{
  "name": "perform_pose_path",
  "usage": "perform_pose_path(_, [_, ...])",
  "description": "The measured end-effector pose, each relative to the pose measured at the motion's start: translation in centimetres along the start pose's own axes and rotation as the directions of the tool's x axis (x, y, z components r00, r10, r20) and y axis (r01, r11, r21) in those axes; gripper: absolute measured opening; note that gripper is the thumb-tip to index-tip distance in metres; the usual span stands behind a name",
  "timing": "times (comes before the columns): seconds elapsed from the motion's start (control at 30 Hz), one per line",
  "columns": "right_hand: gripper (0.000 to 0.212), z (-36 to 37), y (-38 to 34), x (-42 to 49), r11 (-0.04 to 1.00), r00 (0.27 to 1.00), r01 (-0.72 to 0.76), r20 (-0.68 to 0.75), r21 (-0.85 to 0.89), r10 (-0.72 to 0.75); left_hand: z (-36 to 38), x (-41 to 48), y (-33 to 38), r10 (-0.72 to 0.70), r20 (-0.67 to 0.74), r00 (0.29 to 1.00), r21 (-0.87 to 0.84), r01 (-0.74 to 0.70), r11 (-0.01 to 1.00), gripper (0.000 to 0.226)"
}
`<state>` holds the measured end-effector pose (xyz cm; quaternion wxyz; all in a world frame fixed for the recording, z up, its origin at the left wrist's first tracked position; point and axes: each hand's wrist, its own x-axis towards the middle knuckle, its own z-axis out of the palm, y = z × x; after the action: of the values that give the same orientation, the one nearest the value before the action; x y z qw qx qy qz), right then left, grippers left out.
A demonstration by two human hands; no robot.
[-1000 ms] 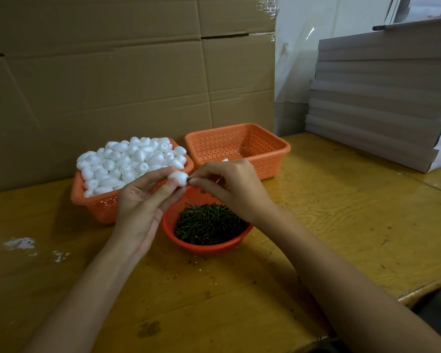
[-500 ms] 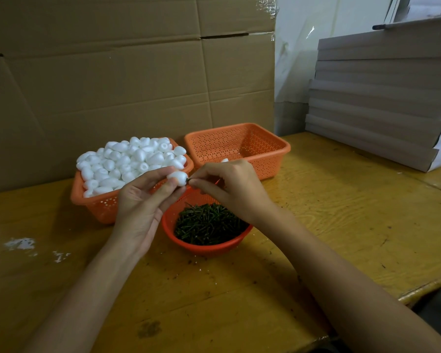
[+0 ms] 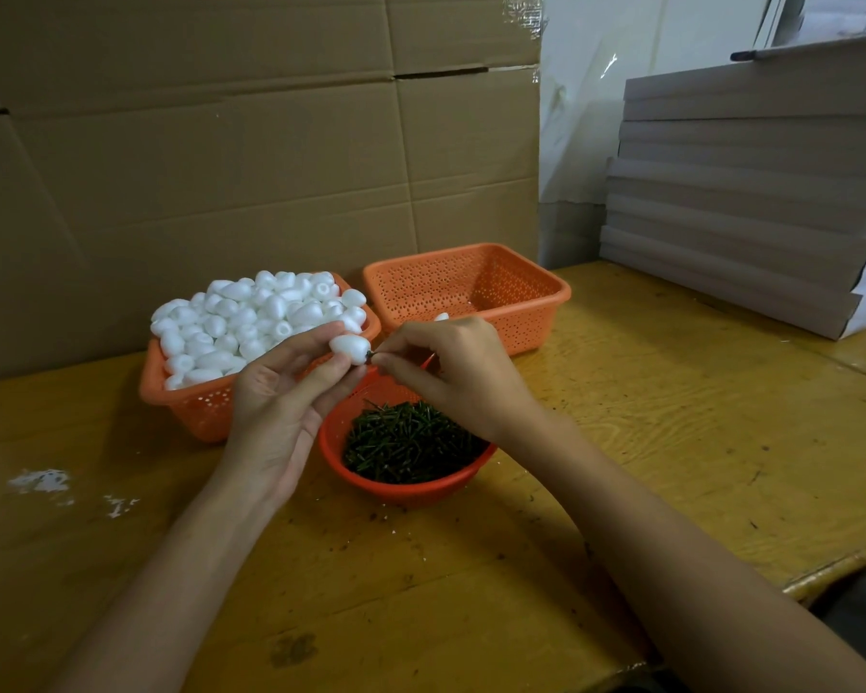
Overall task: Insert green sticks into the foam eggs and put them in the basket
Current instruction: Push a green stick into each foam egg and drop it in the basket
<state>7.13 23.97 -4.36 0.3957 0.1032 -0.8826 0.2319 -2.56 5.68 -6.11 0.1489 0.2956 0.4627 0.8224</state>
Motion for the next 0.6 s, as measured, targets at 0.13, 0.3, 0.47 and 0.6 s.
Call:
perform_pose_path(0.13, [0.011, 0.13, -0.33, -0.09, 1.000, 0.999, 0.007, 0.034, -0.026, -0.006, 0.21, -0.05, 0.10, 0.000, -0.020, 1.000, -0.007, 0.000, 1.000, 0.034])
perform_pose_path(0.3, [0.014, 0.38, -0.44, -0.15, 0.999, 0.997, -0.024, 0.070, -0.043, 0.027, 0.59, -0.22, 0.23, 0.002, -0.014, 1.000, 0.022, -0.002, 1.000, 0.028])
perform_pose_path(0.47, [0.014, 0.52, -0.36, -0.13, 0.998, 0.992, -0.046, 0.115, -0.037, 0.050, 0.87, -0.35, 0.18, 0.001, 0.028, 1.000, 0.033, -0.002, 0.999, 0.028])
perform_pose_path(0.6, [0.021, 0.48, -0.38, -0.05, 0.999, 0.988, -0.044, 0.144, -0.023, 0.047, 0.85, -0.32, 0.05, 0.005, 0.022, 1.000, 0.049, -0.006, 0.999, 0.029])
